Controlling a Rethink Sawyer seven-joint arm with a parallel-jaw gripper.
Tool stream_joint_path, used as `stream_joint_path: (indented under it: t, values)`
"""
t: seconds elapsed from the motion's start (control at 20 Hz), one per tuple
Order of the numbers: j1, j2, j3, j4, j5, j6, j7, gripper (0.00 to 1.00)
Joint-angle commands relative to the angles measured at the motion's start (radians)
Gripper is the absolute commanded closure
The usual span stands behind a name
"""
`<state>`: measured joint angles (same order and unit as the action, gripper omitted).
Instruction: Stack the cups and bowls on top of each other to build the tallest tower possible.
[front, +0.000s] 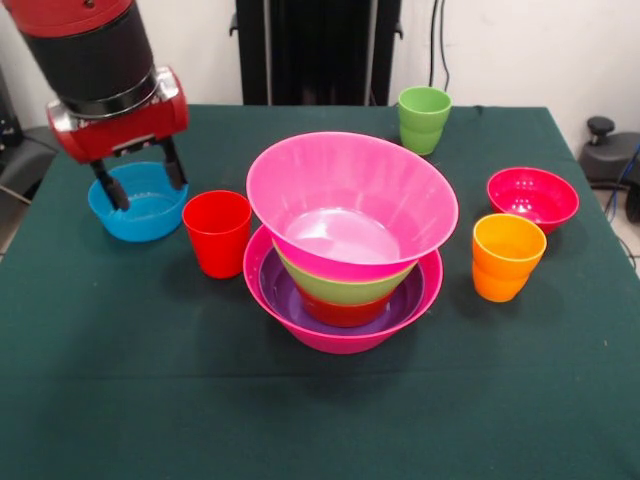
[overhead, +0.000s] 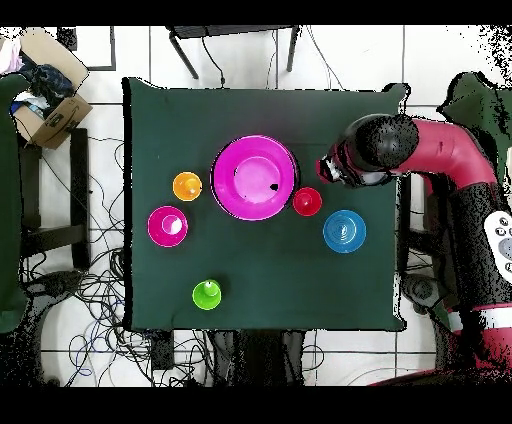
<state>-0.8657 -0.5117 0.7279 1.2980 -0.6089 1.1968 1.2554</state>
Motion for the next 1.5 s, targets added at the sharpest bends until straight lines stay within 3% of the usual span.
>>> stream_joint_path:
  t: [0.05, 0.7, 1.5]
  values:
    - [0.003, -0.016, -0.065, 0.162, -0.019, -0.021, -0.061, 0.0]
    - [0.003, 0.034, -0.082, 0.149, -0.073, -0.126, -0.047, 0.0]
    - [0.014, 0.047, -0.116, 0.166, -0.084, -0.212, -0.021, 0.0]
